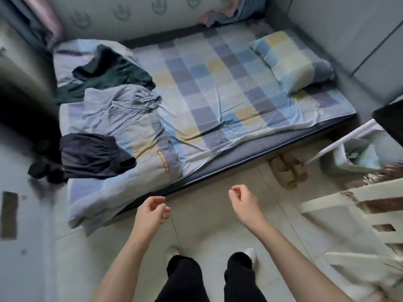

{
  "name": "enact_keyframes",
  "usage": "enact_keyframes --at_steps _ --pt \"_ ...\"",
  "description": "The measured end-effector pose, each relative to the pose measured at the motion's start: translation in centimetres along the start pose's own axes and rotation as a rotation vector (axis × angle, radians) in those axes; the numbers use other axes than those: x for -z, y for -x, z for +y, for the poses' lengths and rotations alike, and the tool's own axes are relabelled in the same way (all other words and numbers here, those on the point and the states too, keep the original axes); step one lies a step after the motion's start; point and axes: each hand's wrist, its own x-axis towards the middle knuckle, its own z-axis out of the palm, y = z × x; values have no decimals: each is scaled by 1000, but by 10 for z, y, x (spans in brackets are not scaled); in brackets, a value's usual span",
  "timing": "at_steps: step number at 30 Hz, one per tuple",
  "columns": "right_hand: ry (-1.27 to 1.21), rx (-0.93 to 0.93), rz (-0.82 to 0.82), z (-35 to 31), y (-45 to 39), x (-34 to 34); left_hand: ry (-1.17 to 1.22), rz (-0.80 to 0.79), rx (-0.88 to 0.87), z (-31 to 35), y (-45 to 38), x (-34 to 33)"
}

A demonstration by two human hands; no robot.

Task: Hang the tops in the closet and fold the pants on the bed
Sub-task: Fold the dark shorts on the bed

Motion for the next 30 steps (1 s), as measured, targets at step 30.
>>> enact_keyframes --at_steps 30 --pt "394 502 -715 -290 -373 -404 -761 -184 133 -68 -411 166"
